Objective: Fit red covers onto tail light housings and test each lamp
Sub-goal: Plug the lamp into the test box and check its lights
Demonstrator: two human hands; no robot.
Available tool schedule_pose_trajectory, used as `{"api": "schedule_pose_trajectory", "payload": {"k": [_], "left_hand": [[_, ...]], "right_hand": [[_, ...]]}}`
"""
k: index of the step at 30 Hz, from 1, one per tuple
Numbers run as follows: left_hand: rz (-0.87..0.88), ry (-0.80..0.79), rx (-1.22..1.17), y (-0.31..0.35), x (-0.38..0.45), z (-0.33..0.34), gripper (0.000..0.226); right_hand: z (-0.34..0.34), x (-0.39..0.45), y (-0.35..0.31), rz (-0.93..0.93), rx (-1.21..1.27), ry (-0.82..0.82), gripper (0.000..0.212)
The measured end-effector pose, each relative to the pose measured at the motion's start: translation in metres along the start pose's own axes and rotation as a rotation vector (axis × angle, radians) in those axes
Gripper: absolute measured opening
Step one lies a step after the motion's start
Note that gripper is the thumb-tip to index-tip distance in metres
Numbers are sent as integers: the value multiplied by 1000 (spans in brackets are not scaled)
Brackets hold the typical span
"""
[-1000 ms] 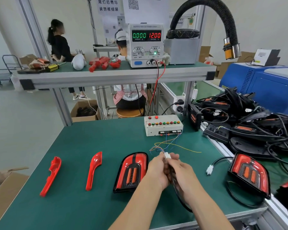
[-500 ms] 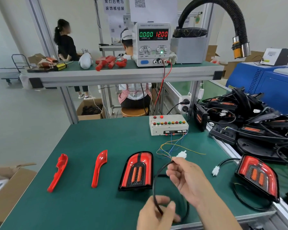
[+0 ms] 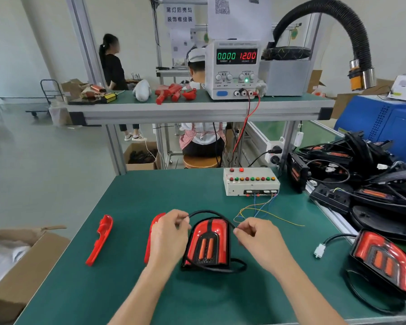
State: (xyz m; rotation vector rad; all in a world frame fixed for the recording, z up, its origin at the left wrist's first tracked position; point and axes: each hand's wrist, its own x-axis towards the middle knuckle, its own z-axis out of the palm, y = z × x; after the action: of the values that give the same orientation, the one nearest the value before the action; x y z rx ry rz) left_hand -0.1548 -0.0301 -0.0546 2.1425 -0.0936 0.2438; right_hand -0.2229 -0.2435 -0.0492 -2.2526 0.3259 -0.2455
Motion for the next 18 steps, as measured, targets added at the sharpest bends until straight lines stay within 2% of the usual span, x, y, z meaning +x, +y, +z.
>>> {"api": "schedule_pose_trajectory", "payload": {"k": [2, 4, 6, 10, 13, 15, 18], "left_hand": [[8, -96, 154, 1, 17, 4, 12], [-16, -197, 322, 0, 27, 7, 14], [-38, -242, 378, -1, 29, 6, 14], [-110, -310, 250, -8, 9, -6, 11], [-184, -311, 134, -12, -18, -10, 19], [-250, -289, 51, -12, -34, -8, 30], [-313, -228, -12, -10, -52, -1, 26]], "right_hand": [[9, 4, -2, 35, -117, -3, 19], [20, 7, -5, 91, -167, 31, 19], [30, 10, -7, 125, -196, 92, 20], [44, 11, -14, 148, -221, 206, 22], [50, 10, -12, 200, -196, 260, 24], [53, 10, -9, 250, -133, 251, 24], [61, 8, -5, 293, -8, 213, 21]]}}
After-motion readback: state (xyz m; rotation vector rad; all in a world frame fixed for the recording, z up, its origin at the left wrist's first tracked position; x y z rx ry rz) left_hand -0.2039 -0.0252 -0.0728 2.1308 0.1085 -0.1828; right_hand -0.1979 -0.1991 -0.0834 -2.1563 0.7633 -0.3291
